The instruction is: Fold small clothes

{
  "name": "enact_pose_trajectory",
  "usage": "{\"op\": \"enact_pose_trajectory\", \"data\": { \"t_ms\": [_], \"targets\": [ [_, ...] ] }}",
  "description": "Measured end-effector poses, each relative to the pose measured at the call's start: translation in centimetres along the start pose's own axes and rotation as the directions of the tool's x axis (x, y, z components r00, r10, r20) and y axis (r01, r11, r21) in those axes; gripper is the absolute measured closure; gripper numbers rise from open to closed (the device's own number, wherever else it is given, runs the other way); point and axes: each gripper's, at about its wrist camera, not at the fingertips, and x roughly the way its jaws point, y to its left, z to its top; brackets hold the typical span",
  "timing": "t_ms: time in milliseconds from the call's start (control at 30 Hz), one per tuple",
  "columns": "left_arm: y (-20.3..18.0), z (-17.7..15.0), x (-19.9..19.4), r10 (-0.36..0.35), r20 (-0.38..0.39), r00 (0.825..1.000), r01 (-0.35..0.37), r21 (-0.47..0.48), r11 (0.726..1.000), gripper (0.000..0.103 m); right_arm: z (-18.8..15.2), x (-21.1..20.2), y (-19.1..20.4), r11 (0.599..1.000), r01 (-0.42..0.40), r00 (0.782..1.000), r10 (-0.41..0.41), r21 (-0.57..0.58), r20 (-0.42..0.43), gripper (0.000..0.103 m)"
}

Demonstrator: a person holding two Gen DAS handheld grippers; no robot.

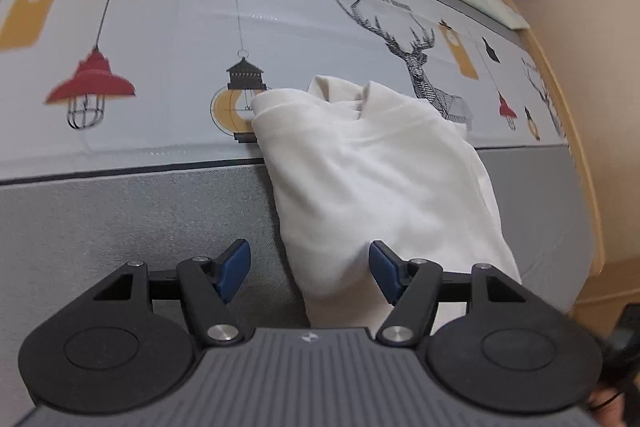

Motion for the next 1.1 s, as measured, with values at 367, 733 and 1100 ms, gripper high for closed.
{"op": "enact_pose_trajectory", "data": {
  "t_ms": [367, 733, 1100],
  "targets": [
    [1.4, 1.5, 3.7, -0.158, -0.015, 0.987, 0.153, -0.158, 0.975, 0.048, -0.8, 3.1, 0.2, 0.993, -0.045, 0.993, 0.056, 0.111, -0.102, 0.072],
    [8.1, 3.0, -2.4, -0.023, 0.097, 0.995, 0.042, -0.203, 0.978, 0.068, -2.7, 4.3, 6.4, 0.963, -0.266, 0.933, 0.269, 0.043, -0.238, 0.083],
    [4.1, -1.3, -2.6, 0.115, 0.013, 0.993, -0.115, 0.208, 0.971, 0.067, -3.4, 4.3, 8.0, 0.989, -0.144, 0.964, 0.138, -0.010, -0.227, 0.087]
  ]
}}
